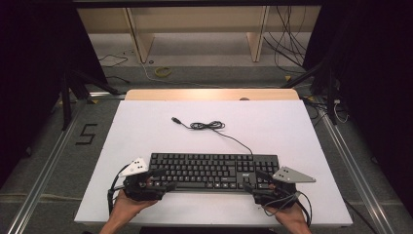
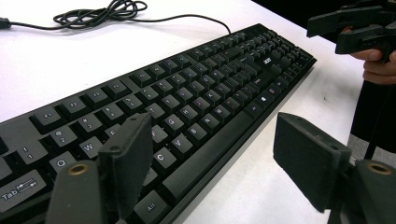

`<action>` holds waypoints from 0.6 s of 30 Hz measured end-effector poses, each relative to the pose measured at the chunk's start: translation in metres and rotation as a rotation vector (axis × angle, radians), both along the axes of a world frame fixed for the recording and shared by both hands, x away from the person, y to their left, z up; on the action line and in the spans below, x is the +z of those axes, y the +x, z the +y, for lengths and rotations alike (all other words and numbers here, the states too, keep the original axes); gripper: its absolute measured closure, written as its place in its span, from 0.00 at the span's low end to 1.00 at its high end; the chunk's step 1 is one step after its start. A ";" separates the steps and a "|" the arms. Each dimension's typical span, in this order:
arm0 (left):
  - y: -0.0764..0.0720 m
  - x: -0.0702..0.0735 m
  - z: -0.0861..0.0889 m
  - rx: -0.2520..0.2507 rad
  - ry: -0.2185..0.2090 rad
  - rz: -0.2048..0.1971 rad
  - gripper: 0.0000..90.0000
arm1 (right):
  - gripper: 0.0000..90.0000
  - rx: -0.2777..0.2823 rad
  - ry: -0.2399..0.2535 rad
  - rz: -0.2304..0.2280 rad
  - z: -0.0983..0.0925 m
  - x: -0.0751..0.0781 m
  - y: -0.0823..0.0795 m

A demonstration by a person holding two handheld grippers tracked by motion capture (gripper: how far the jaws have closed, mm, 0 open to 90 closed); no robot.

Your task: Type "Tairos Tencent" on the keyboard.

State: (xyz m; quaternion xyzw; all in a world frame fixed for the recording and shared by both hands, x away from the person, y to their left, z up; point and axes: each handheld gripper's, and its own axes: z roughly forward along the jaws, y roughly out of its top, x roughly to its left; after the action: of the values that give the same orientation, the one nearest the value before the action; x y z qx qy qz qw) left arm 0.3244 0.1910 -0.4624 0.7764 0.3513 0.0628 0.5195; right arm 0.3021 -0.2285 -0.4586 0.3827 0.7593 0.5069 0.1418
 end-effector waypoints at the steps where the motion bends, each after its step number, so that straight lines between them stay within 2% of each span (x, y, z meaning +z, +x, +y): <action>1: 0.000 0.000 0.000 0.000 -0.001 0.001 0.31 | 0.35 0.000 0.000 0.000 0.000 0.000 0.000; 18: 0.000 0.000 0.000 0.001 0.002 -0.001 0.31 | 0.35 0.003 0.000 0.000 0.002 0.000 0.000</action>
State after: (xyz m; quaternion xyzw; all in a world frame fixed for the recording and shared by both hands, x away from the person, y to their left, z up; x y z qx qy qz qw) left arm 0.3245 0.1911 -0.4625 0.7767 0.3515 0.0638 0.5188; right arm 0.3023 -0.2268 -0.4582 0.3815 0.7599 0.5070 0.1413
